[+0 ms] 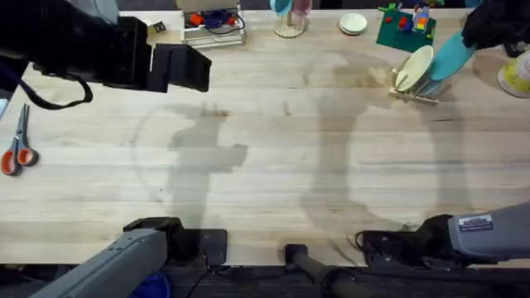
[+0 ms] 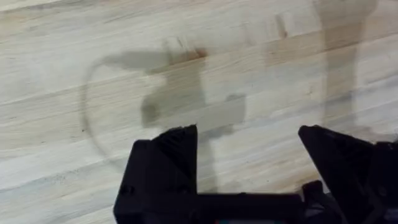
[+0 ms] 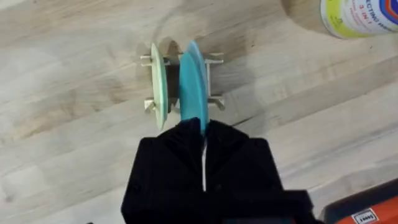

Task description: Pick up the plates from the table one by one and place each into a slot on the dish rack.

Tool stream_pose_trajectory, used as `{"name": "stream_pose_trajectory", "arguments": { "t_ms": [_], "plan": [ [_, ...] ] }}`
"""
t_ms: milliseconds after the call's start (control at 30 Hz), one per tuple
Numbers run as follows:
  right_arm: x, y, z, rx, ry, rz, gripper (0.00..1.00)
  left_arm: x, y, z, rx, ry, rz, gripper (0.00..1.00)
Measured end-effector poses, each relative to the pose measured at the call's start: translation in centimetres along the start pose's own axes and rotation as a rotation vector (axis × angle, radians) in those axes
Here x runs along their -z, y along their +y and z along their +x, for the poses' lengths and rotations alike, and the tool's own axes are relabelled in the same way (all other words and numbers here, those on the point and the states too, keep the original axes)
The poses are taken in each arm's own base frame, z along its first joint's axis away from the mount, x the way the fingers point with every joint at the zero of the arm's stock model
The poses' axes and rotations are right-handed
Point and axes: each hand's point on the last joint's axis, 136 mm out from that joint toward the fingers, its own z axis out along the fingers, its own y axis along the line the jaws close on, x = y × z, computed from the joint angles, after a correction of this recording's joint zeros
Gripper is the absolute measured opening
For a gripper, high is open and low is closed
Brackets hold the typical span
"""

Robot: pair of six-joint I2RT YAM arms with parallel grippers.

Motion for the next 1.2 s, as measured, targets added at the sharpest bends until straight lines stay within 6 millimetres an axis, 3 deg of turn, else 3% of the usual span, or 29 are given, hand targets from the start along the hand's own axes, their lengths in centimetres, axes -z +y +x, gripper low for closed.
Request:
{"name": "stream_pose_trajectory", "arguments": {
  "t_ms": [467,1200],
  "plan": [
    [-1.8,0.3,-0.2,0.004,0.024,0.002,0.03,0.0,0.0,0.0,0.0,0.0,0.0,0.995],
    [-1.8,1.3,-0.4,0.019,0.013,-0.018,0.03,0.0,0.0,0.0,0.0,0.0,0.0,0.995]
  ]
}}
